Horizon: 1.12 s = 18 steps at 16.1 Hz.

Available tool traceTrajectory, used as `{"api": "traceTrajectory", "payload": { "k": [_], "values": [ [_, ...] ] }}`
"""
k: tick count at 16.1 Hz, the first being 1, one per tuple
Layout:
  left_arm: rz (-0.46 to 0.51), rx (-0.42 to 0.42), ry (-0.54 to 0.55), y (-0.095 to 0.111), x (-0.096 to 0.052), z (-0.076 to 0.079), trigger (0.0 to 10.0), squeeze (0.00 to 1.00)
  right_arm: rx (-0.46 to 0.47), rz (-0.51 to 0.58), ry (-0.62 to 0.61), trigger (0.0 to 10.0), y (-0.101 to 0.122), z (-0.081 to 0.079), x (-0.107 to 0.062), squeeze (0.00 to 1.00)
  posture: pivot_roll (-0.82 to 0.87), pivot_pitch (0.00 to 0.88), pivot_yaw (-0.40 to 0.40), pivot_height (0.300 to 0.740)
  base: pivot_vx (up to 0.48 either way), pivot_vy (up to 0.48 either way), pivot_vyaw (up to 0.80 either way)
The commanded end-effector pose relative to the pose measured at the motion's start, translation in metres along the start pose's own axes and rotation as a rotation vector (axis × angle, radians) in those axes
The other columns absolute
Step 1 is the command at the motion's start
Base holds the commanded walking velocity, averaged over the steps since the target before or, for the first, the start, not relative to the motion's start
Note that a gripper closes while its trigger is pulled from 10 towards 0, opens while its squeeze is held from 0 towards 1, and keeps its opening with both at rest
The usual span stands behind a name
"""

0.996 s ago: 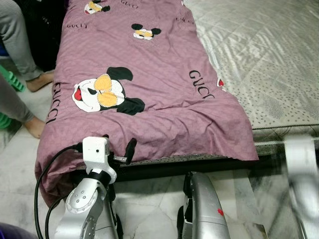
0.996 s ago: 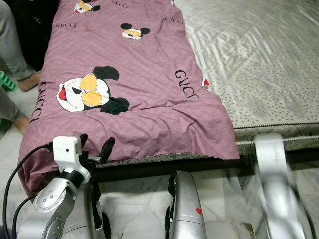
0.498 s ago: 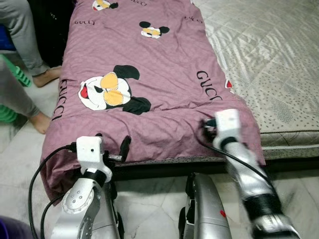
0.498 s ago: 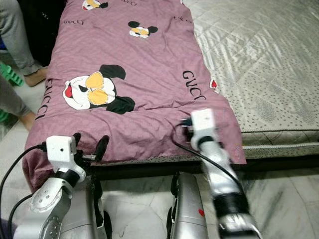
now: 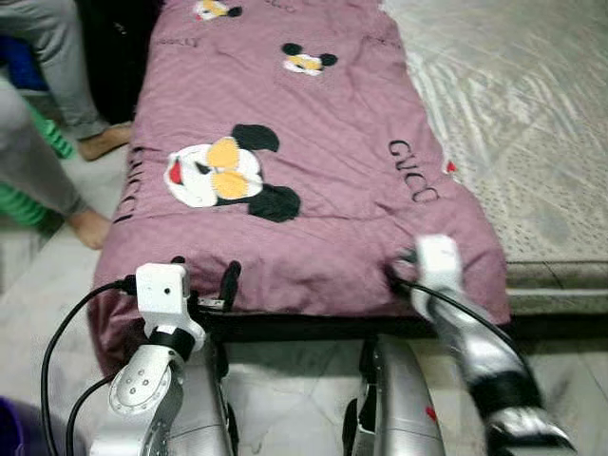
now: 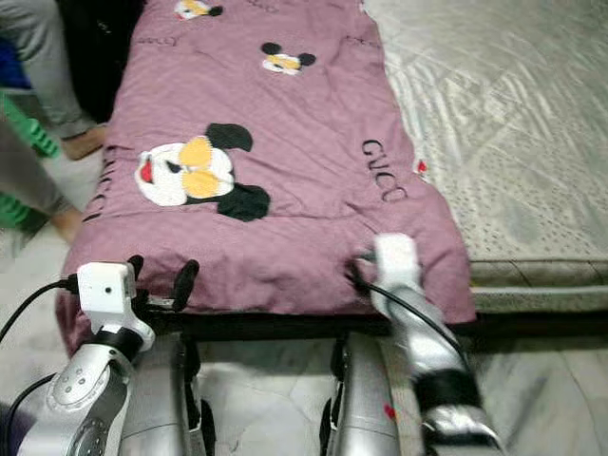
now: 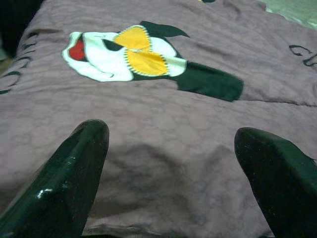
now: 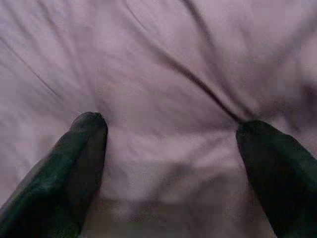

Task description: Clean up the room

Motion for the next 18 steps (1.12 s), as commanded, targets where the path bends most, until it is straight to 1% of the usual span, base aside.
{"api": "traceTrajectory", "payload": {
  "k": [1, 2, 4, 6, 8, 9, 10, 11, 12, 13, 14, 15, 16, 17, 18],
  "values": [
    [-0.008, 0.010, 0.009, -0.001, -0.002, -0.002, 10.0, 0.00, 0.022, -0.168, -0.103, 10.0, -0.046, 0.031, -0.013, 1.00, 0.02, 0.233, -0.045, 0.545, 0.000, 0.000, 0.00],
    [-0.008, 0.011, 0.006, -0.001, 0.000, -0.002, 10.0, 0.00, 0.019, -0.189, -0.137, 10.0, -0.055, 0.042, -0.021, 1.00, 0.02, 0.230, -0.043, 0.545, 0.000, 0.000, 0.00],
    [-0.007, 0.014, 0.002, -0.001, 0.002, -0.003, 10.0, 0.00, 0.004, -0.217, -0.181, 10.0, -0.071, 0.056, -0.036, 1.00, 0.01, 0.224, -0.039, 0.545, 0.000, 0.000, 0.00],
    [-0.004, 0.016, 0.000, 0.000, 0.004, -0.003, 10.0, 0.00, 0.002, -0.227, -0.210, 10.0, -0.077, 0.062, -0.045, 1.00, 0.00, 0.215, -0.036, 0.545, 0.000, 0.000, 0.00],
    [0.001, 0.018, -0.002, 0.000, 0.008, -0.004, 10.0, 0.00, -0.018, -0.219, -0.261, 10.0, -0.078, 0.071, -0.053, 1.00, -0.01, 0.193, -0.032, 0.545, 0.000, 0.000, 0.00],
    [0.008, 0.021, 0.000, 0.001, 0.011, -0.005, 10.0, 0.00, -0.023, -0.203, -0.315, 10.0, -0.075, 0.080, -0.056, 1.00, -0.01, 0.183, -0.031, 0.545, 0.000, 0.000, 0.00],
    [0.016, 0.024, 0.005, 0.003, 0.012, -0.007, 10.0, 0.00, -0.057, -0.149, -0.404, 10.0, -0.064, 0.093, -0.061, 1.00, -0.01, 0.168, -0.029, 0.545, 0.000, 0.000, 0.00],
    [0.021, 0.027, 0.008, 0.004, 0.013, -0.008, 10.0, 0.00, -0.068, -0.115, -0.452, 10.0, -0.057, 0.100, -0.063, 1.00, -0.02, 0.160, -0.028, 0.545, 0.000, 0.000, 0.00],
    [0.023, 0.030, 0.011, 0.004, 0.016, -0.010, 10.0, 0.00, -0.069, -0.094, -0.482, 10.0, -0.051, 0.103, -0.063, 1.00, -0.02, 0.147, -0.027, 0.545, 0.000, 0.000, 0.00],
    [0.036, 0.038, 0.027, 0.006, 0.019, -0.013, 10.0, 0.00, -0.058, -0.002, -0.542, 10.0, -0.030, 0.110, -0.062, 1.00, -0.02, 0.128, -0.025, 0.545, 0.000, 0.000, 0.00],
    [0.040, 0.040, 0.032, 0.006, 0.019, -0.014, 10.0, 0.00, -0.054, 0.021, -0.554, 10.0, -0.025, 0.111, -0.063, 1.00, -0.02, 0.128, -0.025, 0.545, 0.000, 0.000, 0.00],
    [0.074, 0.051, 0.069, 0.012, 0.025, -0.019, 10.0, 0.00, -0.029, 0.192, -0.529, 10.0, 0.011, 0.103, -0.058, 1.00, -0.02, 0.095, -0.026, 0.545, 0.000, 0.000, 0.00],
    [0.096, 0.061, 0.095, 0.016, 0.028, -0.023, 10.0, 0.00, 0.009, 0.288, -0.468, 10.0, 0.030, 0.091, -0.054, 1.00, -0.03, 0.080, -0.025, 0.545, 0.000, 0.000, 0.00],
    [0.117, 0.067, 0.117, 0.020, 0.032, -0.028, 10.0, 0.00, 0.051, 0.392, -0.346, 10.0, 0.052, 0.068, -0.049, 1.00, -0.03, 0.062, -0.024, 0.545, 0.000, 0.000, 0.00],
    [0.131, 0.078, 0.132, 0.023, 0.037, -0.033, 10.0, 0.00, 0.074, 0.486, -0.165, 10.0, 0.073, 0.035, -0.046, 1.00, -0.03, 0.041, -0.024, 0.545, 0.000, 0.000, 0.00]
  ]
}}
Point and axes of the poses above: a point about 5 cm out from each wrist's last joint towards the gripper, its own x axis pointing out of the wrist towards the gripper, its own y axis along the axis of the wrist's last joint, z = x × y, the point moved 3 cm from there along x, pointing out of the wrist towards the gripper, and after that the axes turned 2 degrees about x, right-handed, at the moved point
